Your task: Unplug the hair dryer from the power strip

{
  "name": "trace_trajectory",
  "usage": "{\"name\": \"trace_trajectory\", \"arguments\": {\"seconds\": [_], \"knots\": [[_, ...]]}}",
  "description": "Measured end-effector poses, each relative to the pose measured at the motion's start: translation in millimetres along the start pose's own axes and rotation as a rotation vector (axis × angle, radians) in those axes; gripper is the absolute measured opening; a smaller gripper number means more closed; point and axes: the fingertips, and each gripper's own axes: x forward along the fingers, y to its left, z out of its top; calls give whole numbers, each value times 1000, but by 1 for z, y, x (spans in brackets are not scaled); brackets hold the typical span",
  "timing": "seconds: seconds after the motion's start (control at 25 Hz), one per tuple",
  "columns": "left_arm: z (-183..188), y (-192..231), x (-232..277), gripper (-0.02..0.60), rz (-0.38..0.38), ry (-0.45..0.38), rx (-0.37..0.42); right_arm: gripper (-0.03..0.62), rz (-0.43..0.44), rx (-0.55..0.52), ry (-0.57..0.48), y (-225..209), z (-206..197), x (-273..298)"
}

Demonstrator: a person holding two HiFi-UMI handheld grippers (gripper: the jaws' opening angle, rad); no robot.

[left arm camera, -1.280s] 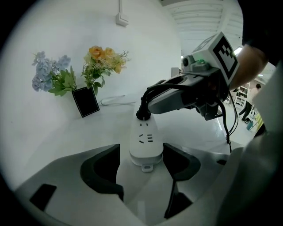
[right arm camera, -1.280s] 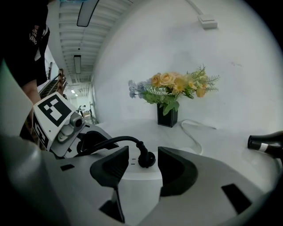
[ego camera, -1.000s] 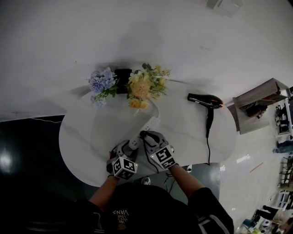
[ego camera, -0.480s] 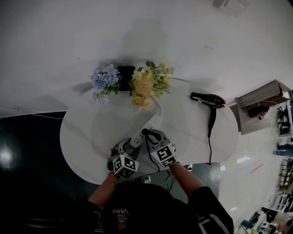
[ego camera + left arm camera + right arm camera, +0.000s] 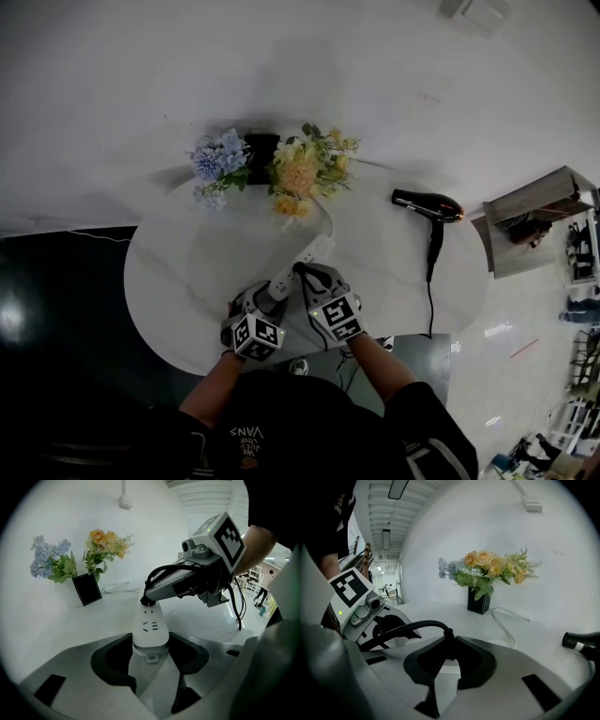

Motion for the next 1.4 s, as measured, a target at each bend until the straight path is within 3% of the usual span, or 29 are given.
{"name": "trace_trajectory", "arguments": {"seconds": [0.96, 1.4], "knots": [[2, -3, -6, 264, 21, 37, -18, 72, -96, 107, -75, -13, 12, -70], [30, -9, -47, 264, 96, -78, -15, 72, -135, 156, -122, -8, 14, -110]]}}
